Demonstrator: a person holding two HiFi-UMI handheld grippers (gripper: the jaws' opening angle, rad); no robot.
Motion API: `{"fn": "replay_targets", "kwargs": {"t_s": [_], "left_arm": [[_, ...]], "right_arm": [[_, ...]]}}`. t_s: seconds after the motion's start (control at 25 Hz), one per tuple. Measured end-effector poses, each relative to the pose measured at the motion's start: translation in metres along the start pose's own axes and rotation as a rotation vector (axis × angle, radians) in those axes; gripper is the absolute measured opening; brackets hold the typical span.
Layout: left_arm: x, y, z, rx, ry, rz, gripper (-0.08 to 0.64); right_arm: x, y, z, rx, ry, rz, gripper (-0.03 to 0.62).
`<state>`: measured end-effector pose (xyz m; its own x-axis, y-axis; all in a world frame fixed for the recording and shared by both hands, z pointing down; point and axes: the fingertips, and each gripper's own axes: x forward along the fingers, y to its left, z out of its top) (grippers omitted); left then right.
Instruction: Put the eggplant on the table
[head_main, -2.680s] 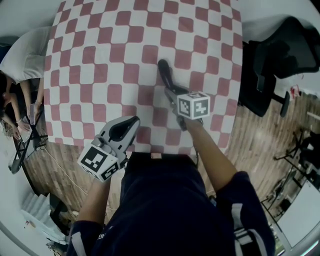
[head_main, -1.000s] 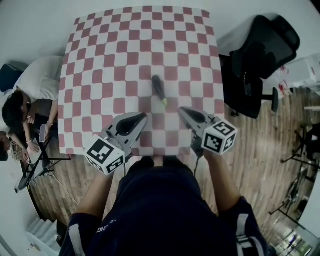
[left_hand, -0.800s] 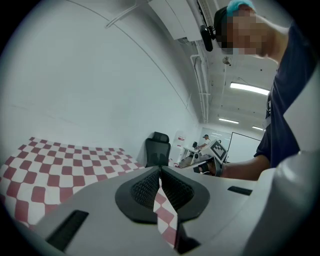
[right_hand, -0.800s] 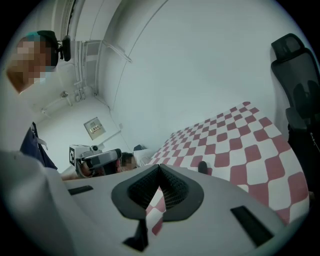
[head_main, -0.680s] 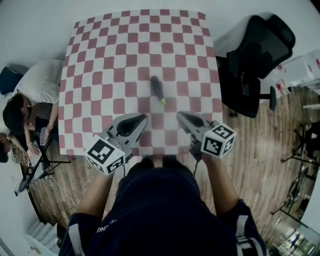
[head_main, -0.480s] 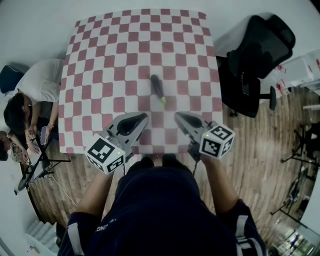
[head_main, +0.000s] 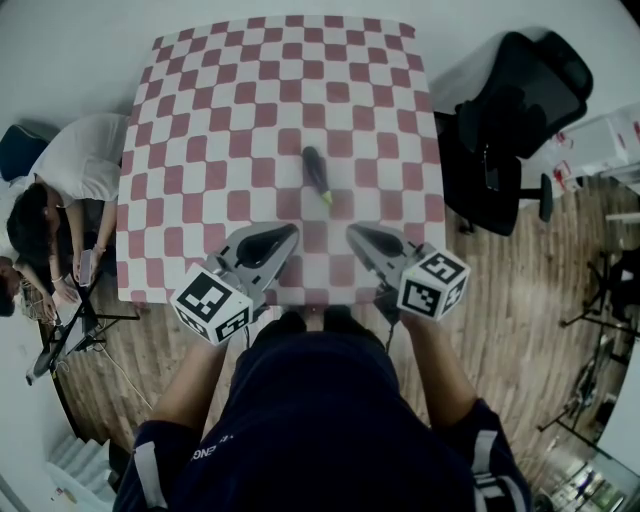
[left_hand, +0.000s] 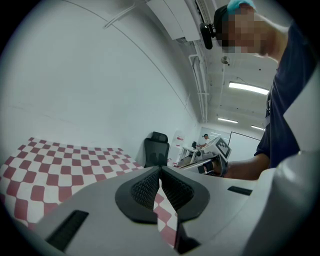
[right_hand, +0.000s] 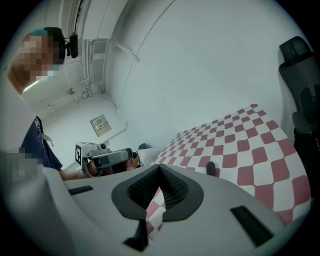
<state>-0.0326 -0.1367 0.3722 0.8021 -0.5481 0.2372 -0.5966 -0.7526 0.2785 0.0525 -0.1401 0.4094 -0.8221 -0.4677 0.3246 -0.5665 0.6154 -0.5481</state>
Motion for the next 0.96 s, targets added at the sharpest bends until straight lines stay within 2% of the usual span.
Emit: {"fn": "replay_targets", "kwargs": {"t_s": [0.96], "left_arm": [[0.0077,0.0032,0.0005,-0.008,0.003,0.003,0.035]], "right_arm": [[0.0036,-0.0052,0.0011,-0.023,0.024,-0.004,0.015]]}}
